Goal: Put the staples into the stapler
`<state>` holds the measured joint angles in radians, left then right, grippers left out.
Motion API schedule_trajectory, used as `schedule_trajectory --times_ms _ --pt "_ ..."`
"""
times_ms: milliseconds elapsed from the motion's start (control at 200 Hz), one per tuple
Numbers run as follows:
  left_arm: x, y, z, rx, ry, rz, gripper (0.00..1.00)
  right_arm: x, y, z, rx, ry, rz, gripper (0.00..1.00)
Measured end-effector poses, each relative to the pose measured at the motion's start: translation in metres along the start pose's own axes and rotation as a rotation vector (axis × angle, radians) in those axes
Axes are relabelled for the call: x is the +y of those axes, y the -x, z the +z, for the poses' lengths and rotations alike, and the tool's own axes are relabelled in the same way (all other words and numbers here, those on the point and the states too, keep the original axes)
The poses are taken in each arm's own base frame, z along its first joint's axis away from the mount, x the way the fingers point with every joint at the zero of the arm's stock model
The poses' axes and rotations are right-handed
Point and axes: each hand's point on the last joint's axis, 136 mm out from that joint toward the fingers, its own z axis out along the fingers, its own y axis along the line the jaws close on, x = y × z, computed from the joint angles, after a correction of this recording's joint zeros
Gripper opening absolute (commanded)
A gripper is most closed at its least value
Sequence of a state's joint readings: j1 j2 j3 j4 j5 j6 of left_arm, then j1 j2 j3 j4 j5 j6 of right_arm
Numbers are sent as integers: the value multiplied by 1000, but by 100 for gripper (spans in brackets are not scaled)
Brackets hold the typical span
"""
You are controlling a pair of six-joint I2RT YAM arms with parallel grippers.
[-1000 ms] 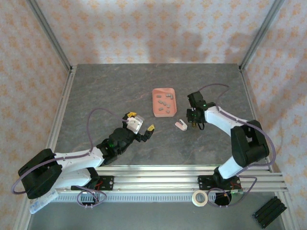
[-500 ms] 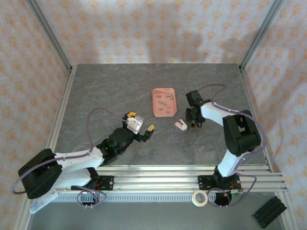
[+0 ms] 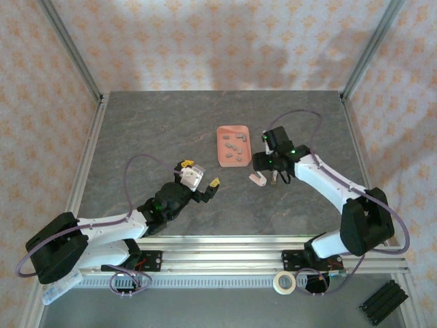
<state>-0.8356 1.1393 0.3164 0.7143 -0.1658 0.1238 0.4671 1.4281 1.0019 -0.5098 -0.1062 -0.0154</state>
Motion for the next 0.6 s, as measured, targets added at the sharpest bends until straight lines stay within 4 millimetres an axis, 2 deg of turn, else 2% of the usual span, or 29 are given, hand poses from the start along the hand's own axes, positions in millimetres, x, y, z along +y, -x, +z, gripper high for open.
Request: schedule_trajectory --times_ms 70,280,390,601 --pt "0 0 0 0 0 -4 100 11 -10 9 45 22 -58 82" --pt "0 0 0 1 1 -12 100 11 -49 53 240 14 -139 85" --pt "2 0 -1 1 8 -11 100 12 -58 66 296 21 -160 80" --pt "3 1 -2 1 15 -11 100 19 -54 73 305 51 -177 65"
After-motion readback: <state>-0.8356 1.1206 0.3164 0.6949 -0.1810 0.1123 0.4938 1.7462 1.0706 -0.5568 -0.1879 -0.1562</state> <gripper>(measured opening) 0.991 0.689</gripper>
